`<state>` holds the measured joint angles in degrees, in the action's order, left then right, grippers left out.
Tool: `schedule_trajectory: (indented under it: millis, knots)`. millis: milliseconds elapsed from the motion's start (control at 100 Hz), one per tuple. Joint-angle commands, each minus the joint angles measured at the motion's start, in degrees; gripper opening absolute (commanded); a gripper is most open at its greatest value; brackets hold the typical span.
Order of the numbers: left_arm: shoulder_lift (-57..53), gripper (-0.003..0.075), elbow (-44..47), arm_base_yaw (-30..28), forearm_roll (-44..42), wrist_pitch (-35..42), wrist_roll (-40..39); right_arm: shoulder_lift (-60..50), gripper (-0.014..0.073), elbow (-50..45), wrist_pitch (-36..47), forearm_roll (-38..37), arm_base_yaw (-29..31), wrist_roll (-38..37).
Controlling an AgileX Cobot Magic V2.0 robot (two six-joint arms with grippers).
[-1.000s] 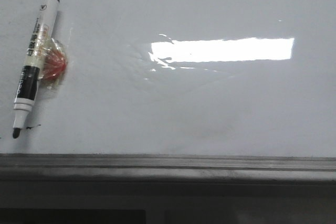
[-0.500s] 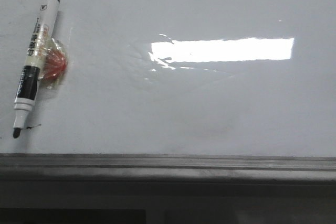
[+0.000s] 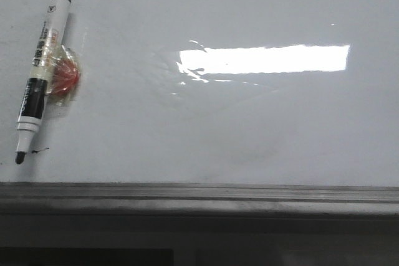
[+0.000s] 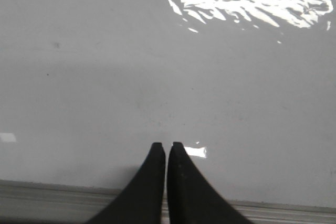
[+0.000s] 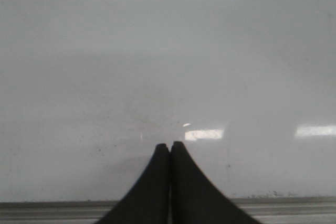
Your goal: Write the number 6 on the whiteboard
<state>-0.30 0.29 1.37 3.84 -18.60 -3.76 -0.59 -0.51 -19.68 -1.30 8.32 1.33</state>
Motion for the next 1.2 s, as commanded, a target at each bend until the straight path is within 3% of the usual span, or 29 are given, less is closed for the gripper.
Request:
schedule_trajectory:
  millis: [0, 800, 1190]
  knots:
    - [-1.81, -0.0019, 2.46, -0.1, -0.07, 4.19, -0.5, -1.11, -0.0065, -1.78, 1.42, -0.07, 0.01, 0.47]
    - [-1.81, -0.0019, 2.46, -0.1, -2.7, 8.35, -0.5, -1.11, -0.0065, -1.78, 1.92, -1.01, 0.01, 0.47]
    - [-1.81, -0.0019, 2.46, -0.1, -2.7, 8.35, -0.5, -1.11, -0.0065, -1.78, 9.46, -0.57, 0.01, 0.47]
